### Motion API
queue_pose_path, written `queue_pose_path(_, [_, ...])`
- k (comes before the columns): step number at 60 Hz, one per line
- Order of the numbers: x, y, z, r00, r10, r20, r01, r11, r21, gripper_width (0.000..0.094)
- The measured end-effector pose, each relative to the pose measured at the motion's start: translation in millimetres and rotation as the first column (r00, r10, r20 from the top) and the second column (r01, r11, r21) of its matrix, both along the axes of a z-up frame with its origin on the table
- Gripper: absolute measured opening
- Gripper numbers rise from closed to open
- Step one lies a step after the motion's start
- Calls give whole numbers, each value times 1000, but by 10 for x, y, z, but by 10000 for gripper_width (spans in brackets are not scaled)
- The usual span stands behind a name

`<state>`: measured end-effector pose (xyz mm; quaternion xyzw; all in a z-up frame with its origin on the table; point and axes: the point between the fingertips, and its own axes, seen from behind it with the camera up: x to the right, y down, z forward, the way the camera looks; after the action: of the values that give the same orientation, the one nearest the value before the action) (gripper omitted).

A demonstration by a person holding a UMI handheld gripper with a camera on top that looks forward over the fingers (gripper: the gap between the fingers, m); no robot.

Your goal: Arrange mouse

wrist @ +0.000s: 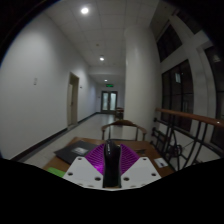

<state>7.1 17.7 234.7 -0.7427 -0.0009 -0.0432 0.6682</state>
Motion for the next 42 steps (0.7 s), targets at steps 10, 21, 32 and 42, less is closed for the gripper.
queue_pose_path(10, [-1165, 144, -932, 999, 50, 10, -48, 984, -172, 169])
queue_pose_path(21, [-1695, 113, -1954, 991, 106, 83, -73, 940, -332, 169])
queue_pose_path(32, [-1670, 143, -2108, 986, 89, 143, -34, 937, -347, 292])
queue_pose_path(42, [-1840, -117, -2129, 977, 206, 52, -163, 883, -440, 796])
